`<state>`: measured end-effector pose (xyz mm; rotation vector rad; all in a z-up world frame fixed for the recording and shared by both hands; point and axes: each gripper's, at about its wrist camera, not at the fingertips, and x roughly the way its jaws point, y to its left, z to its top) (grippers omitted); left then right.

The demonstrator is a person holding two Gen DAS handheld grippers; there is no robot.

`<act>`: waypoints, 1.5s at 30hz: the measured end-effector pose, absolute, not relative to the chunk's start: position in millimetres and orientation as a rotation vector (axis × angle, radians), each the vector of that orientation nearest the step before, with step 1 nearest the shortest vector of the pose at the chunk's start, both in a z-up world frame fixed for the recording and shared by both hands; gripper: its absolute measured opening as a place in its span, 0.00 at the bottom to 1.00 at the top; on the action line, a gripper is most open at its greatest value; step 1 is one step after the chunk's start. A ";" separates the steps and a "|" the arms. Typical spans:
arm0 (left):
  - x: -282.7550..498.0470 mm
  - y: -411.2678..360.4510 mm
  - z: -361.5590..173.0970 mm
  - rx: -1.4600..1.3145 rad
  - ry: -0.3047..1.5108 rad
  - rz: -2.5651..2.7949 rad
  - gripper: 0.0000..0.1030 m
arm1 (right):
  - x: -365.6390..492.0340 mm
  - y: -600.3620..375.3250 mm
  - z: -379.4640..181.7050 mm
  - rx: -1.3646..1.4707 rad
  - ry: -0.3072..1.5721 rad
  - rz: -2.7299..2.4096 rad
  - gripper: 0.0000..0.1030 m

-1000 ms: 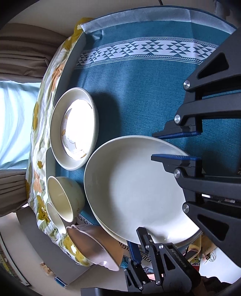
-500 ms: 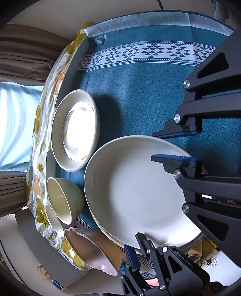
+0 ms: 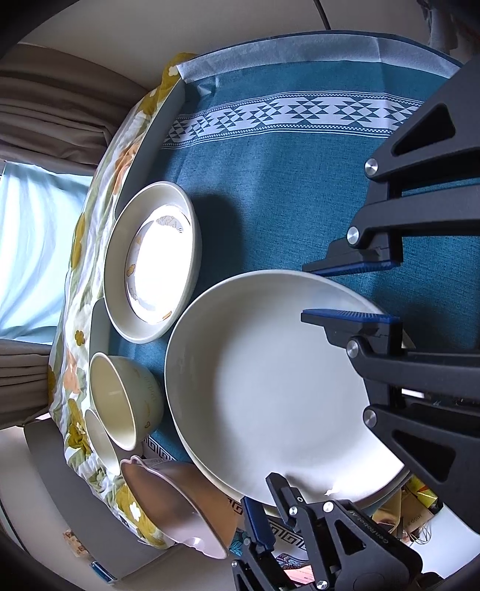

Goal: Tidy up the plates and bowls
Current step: 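Lower the white plate onto the yellow plate with both grippers, then open, then grasp the rim of the smaller duck-print plate with both grippers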

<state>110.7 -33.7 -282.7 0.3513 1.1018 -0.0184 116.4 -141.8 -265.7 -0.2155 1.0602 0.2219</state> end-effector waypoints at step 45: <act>186.3 -42.2 -172.1 -0.093 0.939 -0.133 0.90 | 193.2 -227.8 -147.6 -0.039 0.903 0.362 0.94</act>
